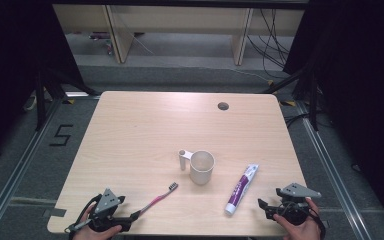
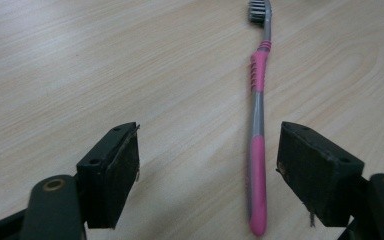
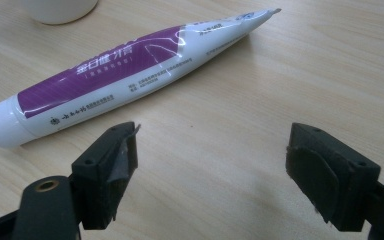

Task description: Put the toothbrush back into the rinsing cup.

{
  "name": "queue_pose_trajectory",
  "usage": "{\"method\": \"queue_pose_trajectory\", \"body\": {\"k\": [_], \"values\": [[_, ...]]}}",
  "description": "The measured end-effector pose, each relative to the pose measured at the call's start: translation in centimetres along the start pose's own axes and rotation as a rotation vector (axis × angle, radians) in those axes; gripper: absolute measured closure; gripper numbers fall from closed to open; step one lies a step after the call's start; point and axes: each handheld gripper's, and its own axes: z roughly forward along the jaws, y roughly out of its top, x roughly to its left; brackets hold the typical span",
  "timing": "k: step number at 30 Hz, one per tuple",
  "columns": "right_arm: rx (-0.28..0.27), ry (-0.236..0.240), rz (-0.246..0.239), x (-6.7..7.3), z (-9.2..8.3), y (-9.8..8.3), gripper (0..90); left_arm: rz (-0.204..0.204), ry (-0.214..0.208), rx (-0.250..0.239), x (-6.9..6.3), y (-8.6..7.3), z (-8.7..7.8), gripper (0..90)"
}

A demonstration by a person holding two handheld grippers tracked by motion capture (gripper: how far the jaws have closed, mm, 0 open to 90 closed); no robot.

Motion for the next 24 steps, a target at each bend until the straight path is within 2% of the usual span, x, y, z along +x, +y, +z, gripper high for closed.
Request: {"method": "queue_pose_trajectory", "body": {"k": [1,2,6,8,9,10,14,16,17,19,22,24], "values": [[0.0,0.0,0.0,0.0,0.0,0.0,21.8,0.0,0.0,0.0,0.0,0.0,0.0,26.9],[0.004,0.008,0.013,0.0,0.0,0.0,21.9,-0.004,-0.019,0.002,-0.1,0.3,-0.1,28.2],[-0.002,0.006,-0.002,-0.1,0.0,0.0,21.8,0.007,-0.022,-0.003,-0.3,0.8,-0.1,31.6],[0.0,0.004,-0.007,0.0,0.0,0.0,22.1,0.037,-0.027,0.019,-0.5,1.3,0.0,37.1],[0.0,0.004,-0.007,0.0,0.0,0.0,22.1,0.037,-0.027,0.019,-0.5,1.3,0.0,38.2],[0.002,0.013,-0.001,0.0,0.1,0.0,22.1,0.06,-0.021,0.042,-0.6,1.6,0.1,38.2],[0.001,0.002,-0.005,0.1,0.0,0.0,22.2,0.096,-0.045,0.093,-1.0,2.6,0.3,45.0],[0.003,0.018,-0.003,0.2,0.1,0.0,22.3,0.117,-0.056,0.125,-1.1,3.3,0.5,45.8],[-0.015,0.019,-0.042,0.0,0.2,0.0,22.5,0.126,-0.052,0.135,-1.2,3.6,0.6,47.8],[-0.019,0.022,-0.048,0.0,0.3,0.0,22.6,0.141,-0.063,0.161,-1.5,4.3,1.0,48.8],[0.001,0.022,-0.029,0.2,0.1,0.0,22.7,0.161,-0.072,0.192,-1.9,5.0,1.4,52.3],[0.013,0.01,-0.02,0.3,0.0,0.0,22.7,0.197,-0.082,0.232,-2.1,5.4,1.8,54.3]]}}
